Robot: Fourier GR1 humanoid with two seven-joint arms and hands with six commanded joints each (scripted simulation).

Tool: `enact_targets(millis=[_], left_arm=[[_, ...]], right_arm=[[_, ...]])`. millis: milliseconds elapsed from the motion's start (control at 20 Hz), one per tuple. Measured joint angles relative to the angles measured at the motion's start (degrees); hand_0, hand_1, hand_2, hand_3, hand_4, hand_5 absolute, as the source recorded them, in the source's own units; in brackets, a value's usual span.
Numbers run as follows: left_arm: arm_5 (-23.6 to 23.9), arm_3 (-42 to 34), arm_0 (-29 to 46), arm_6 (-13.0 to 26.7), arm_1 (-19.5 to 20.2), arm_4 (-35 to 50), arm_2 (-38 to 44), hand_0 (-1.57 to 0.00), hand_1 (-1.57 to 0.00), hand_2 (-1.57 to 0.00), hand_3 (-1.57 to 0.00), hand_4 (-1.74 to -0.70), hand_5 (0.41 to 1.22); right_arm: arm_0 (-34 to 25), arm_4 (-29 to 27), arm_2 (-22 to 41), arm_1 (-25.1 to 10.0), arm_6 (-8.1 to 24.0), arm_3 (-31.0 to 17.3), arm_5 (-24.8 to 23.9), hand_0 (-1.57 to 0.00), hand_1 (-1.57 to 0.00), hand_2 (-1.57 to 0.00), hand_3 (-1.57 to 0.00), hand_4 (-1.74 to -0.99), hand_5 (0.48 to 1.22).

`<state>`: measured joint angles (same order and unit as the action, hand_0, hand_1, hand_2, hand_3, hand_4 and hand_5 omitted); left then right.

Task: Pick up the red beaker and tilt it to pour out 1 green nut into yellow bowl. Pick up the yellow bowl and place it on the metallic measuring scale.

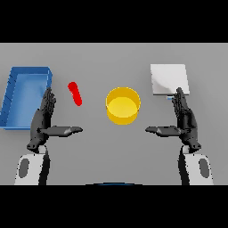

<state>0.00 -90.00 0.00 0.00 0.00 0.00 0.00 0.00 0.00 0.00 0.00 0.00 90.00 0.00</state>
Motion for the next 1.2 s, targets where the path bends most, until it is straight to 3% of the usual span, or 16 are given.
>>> enact_targets(millis=[300, 350, 400, 500, 650, 800, 1000, 1200], left_arm=[[0.3, -0.7, 1.3, 0.0, -0.6, -0.5, -0.7, 0.0, 0.0, 0.0, 0.0, -1.14, 0.66], [-0.6, -4.2, 4.0, -2.5, 1.3, -3.3, -3.1, 0.0, 0.0, 0.0, 0.0, -1.14, 0.66], [-1.1, -8.2, 7.0, -3.7, 2.4, -5.2, -5.0, 0.0, 0.0, 0.0, 0.0, -1.14, 0.66], [-1.3, -11.7, 8.4, -0.8, 3.3, -7.3, -7.0, 0.0, 0.0, 0.0, 0.0, -1.14, 0.66], [-1.6, -13.9, 9.3, 2.9, 3.7, -8.3, -8.2, 0.0, 0.0, 0.0, 0.0, -1.14, 0.652], [-2.1, -11.1, 7.3, 5.3, 4.4, -8.2, -7.5, 0.0, 0.0, 0.0, 0.0, -1.14, 0.648], [-1.8, -1.6, -0.5, 6.5, 3.6, -7.8, -5.4, 0.0, 0.0, 0.0, 0.0, -1.17, 0.648], [-1.8, 7.9, -6.8, 3.1, 4.0, -8.0, -3.3, 0.0, 0.0, 0.0, 0.0, -1.18, 0.64]], right_arm=[[0.9, 0.1, 0.2, 0.0, -0.3, 0.7, -0.1, 0.0, 0.0, 0.0, 0.0, -1.071, 0.578], [2.1, 6.8, 2.7, -2.3, -4.8, 2.7, -2.0, 0.0, 0.0, 0.0, 0.0, -1.072, 0.577], [3.7, 10.7, 4.3, -3.4, -7.1, 4.2, -3.0, 0.0, 0.0, 0.0, 0.0, -1.066, 0.576], [5.7, 15.2, 6.5, -4.6, -7.4, 7.3, -3.9, 0.0, 0.0, 0.0, 0.0, -1.071, 0.581], [6.6, 15.0, 7.1, -4.6, -5.7, 8.4, -3.0, 0.0, 0.0, 0.0, 0.0, -1.118, 0.6], [6.2, 14.2, 7.3, -4.4, -5.1, 8.4, -2.2, 0.0, 0.0, 0.0, 0.0, -1.163, 0.624], [5.4, 10.8, 6.4, -4.5, -5.9, 7.9, 0.2, 0.0, 0.0, 0.0, 0.0, -1.209, 0.627], [6.3, 11.0, 6.6, -4.2, -6.6, 8.1, 0.0, 0.0, 0.0, 0.0, 0.0, -1.225, 0.627]])
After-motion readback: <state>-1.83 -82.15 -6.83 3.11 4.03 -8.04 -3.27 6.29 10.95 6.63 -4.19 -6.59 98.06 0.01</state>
